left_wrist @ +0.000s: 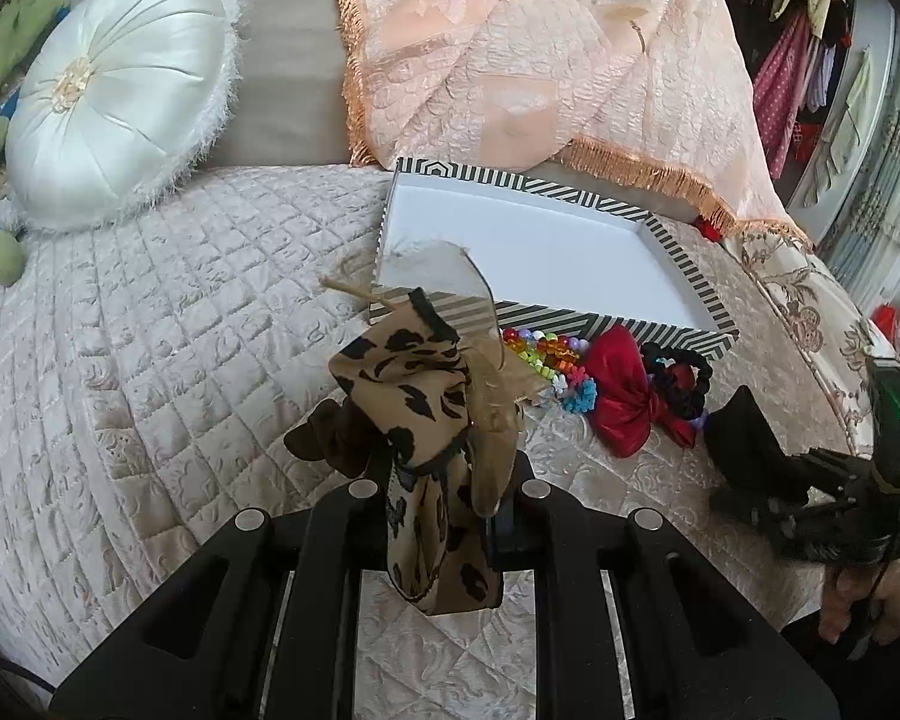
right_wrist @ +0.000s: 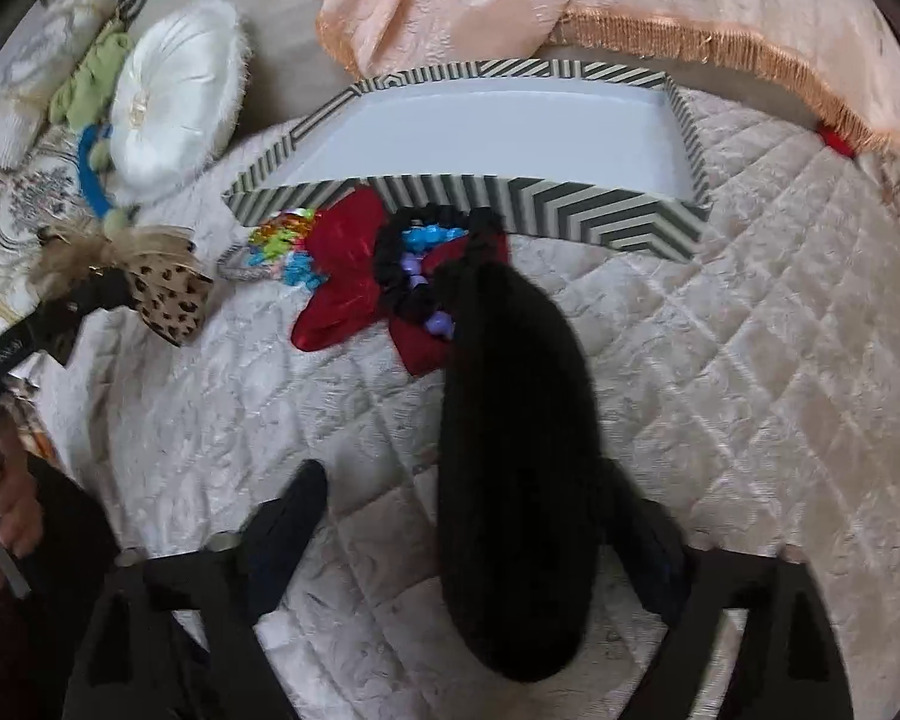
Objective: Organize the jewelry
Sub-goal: 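Grasp the black velvet clip with the right gripper while the left lifts the leopard bow, then carry both items over the white tray and open the left gripper to drop the leopard bow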
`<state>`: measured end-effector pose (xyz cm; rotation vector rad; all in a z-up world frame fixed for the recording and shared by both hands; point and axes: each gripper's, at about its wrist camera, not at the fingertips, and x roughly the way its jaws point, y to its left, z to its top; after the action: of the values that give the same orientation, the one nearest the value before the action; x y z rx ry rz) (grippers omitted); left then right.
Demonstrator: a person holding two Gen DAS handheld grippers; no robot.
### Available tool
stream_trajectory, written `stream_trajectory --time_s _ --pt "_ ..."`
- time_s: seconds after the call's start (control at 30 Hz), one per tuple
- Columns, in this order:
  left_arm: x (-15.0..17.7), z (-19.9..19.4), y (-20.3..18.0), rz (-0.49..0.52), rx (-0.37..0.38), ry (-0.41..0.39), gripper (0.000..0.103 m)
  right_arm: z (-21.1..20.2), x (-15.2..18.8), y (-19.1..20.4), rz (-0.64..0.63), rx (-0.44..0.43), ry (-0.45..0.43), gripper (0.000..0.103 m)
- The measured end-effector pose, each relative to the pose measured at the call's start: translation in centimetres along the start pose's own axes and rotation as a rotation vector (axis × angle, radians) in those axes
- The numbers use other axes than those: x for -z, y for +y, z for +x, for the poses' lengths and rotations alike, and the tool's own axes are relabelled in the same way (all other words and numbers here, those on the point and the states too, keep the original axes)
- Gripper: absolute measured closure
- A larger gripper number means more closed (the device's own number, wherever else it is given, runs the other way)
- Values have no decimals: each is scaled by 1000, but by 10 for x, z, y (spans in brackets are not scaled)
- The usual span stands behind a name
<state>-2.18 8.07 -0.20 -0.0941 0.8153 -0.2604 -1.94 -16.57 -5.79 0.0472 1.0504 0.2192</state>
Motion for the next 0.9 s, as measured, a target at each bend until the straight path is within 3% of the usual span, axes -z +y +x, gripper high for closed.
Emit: stream_trajectory --time_s 0.03,0.1,0.27,0.4,0.47,0.57,0.77,0.9 --pt "0 0 -2 3 -4 4 90 -1 -1 -1 3 36 -5 68" --pt "-1 -2 -8 16 -13 7 90 -9 -4 -12 58 -8 -29 88" --pt "-14 -9 -21 4 -8 28 90 -37 -9 -8 26 -9 -132 89" --pt "-39 -17 -32 38 -19 -32 90 -52 -21 -3 17 -31 -179 89" --pt "-50 -12 -30 23 -3 -26 90 -55 -33 -2 15 -37 -196 89" --pt "-74 -1 -34 35 -3 -45 90 -58 -57 -4 17 -55 -203 89" --pt "-125 33 -51 67 -2 -85 90 -46 -118 -9 6 -9 -206 89" --pt "-137 75 -48 56 14 -78 90 -23 -153 -26 39 -5 -203 89"
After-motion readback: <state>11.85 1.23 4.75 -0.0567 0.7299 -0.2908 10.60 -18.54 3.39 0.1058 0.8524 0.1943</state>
